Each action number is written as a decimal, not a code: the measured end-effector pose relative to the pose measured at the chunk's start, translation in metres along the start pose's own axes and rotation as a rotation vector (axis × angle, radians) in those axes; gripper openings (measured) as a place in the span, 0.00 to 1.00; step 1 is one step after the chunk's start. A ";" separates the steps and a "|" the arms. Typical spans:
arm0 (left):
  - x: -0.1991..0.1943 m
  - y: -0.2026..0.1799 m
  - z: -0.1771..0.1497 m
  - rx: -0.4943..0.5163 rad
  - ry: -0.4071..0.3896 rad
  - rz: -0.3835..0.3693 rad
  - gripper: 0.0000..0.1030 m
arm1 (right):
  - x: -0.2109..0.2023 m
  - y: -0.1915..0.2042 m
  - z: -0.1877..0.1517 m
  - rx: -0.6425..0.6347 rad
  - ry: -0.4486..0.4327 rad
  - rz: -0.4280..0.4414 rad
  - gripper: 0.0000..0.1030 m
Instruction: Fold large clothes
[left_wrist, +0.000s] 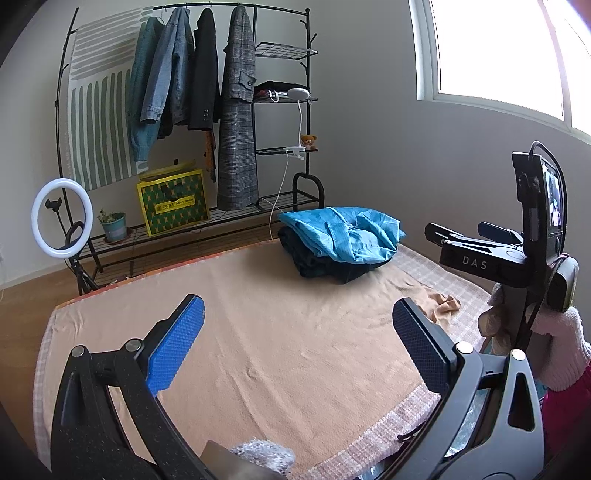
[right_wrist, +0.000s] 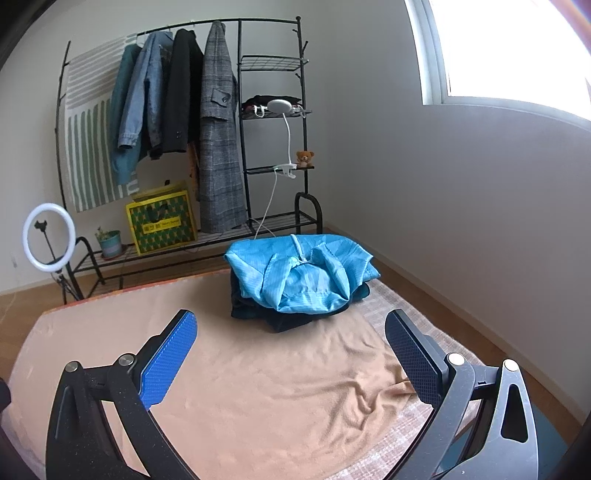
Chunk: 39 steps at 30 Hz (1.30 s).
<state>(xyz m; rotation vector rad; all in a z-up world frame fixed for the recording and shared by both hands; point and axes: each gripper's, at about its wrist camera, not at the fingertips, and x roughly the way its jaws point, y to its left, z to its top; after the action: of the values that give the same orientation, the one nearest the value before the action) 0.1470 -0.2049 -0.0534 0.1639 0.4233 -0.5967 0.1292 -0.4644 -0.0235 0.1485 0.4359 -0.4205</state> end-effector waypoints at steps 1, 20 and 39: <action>0.000 0.000 0.000 -0.001 0.001 0.000 1.00 | 0.001 0.000 0.000 0.000 0.000 0.001 0.99; -0.003 0.002 0.001 -0.001 -0.006 0.001 1.00 | 0.002 0.006 -0.003 -0.019 0.006 0.003 0.99; -0.003 -0.001 0.001 -0.001 -0.009 0.007 1.00 | -0.002 0.009 -0.005 -0.017 0.010 0.006 0.99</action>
<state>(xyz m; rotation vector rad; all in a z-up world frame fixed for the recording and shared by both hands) 0.1447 -0.2042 -0.0512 0.1618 0.4144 -0.5902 0.1298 -0.4545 -0.0271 0.1357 0.4482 -0.4105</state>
